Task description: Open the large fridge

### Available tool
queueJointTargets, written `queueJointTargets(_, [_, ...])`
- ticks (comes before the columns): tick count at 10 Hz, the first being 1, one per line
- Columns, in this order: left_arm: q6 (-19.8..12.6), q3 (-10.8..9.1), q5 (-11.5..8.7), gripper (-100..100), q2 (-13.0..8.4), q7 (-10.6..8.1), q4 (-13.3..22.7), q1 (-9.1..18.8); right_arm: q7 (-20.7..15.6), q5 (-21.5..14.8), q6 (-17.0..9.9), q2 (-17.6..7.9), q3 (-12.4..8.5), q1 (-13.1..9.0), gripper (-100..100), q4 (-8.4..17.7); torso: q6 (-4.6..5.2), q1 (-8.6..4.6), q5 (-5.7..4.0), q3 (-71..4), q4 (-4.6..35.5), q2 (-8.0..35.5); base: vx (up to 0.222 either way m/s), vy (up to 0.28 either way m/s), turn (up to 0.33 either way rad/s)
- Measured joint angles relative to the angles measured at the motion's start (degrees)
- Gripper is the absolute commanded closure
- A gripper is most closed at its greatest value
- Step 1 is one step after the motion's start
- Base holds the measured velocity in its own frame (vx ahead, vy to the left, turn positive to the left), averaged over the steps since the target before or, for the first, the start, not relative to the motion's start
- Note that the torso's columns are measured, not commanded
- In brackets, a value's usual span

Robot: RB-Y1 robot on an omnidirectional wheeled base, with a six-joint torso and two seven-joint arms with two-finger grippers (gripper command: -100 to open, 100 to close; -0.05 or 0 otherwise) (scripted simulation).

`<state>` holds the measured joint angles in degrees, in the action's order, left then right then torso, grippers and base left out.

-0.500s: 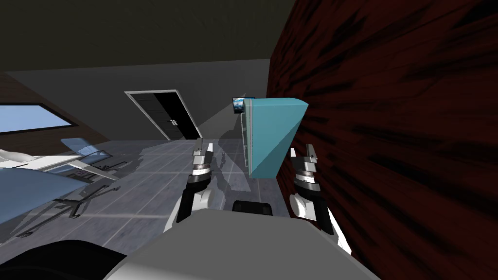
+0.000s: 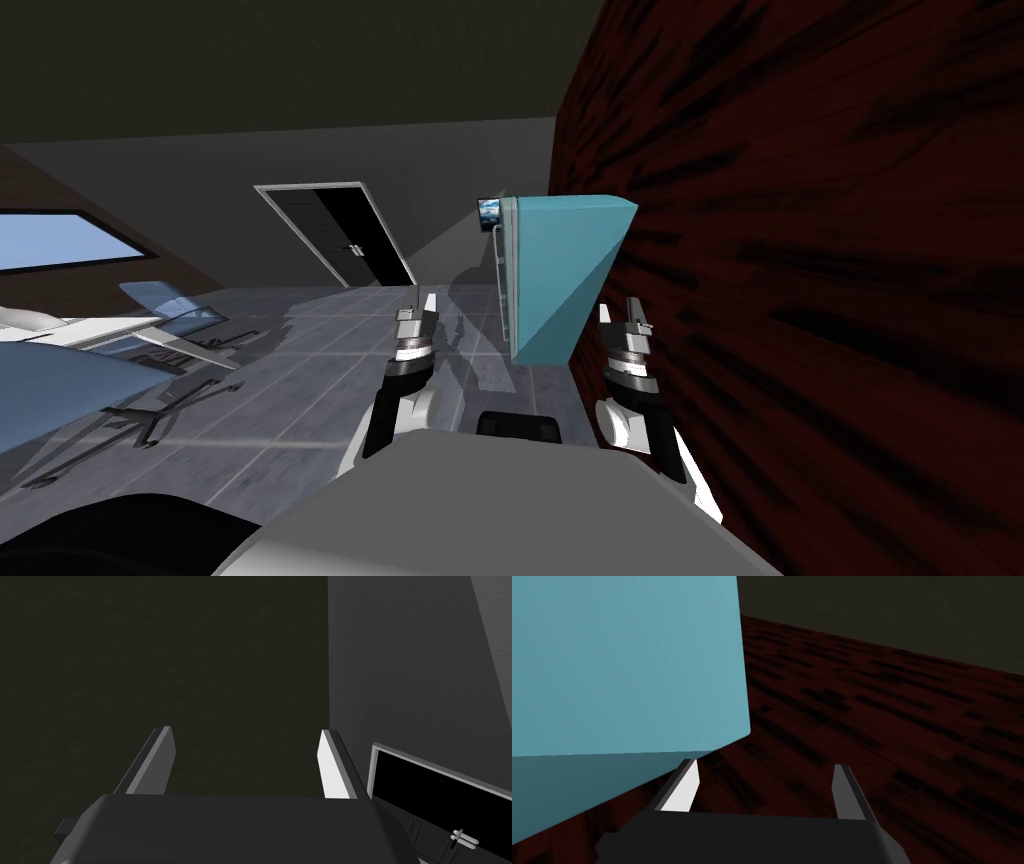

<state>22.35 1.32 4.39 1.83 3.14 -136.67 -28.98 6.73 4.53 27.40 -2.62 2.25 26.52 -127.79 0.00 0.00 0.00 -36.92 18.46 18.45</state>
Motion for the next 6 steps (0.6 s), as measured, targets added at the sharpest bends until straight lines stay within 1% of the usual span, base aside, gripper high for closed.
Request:
queueJointTargets(4, [0.0,0.0,0.0,0,0.0,0.0,0.0,0.0,0.0,0.0,0.0,0.0,0.0,0.0,0,0.0,0.0,0.0,0.0,-33.81,16.92,16.93,0.0,0.0,0.0])
queueJointTargets(5, [0.0,0.0,0.0,0,0.0,0.0,0.0,0.0,0.0,0.0,0.0,0.0,0.0,0.0,-100,-0.01,0.0,0.0,0.0,-42.27,21.14,21.16,0.035,0.027,0.102])
queueJointTargets(6, [0.0,0.0,0.0,0,0.0,0.0,0.02,0.0,-0.27,-0.03,-0.11,-1.17,-1.39,0.42,-100,-0.12,-0.01,0.07,0.02,-46.26,23.02,23.02,0.072,0.061,0.128])
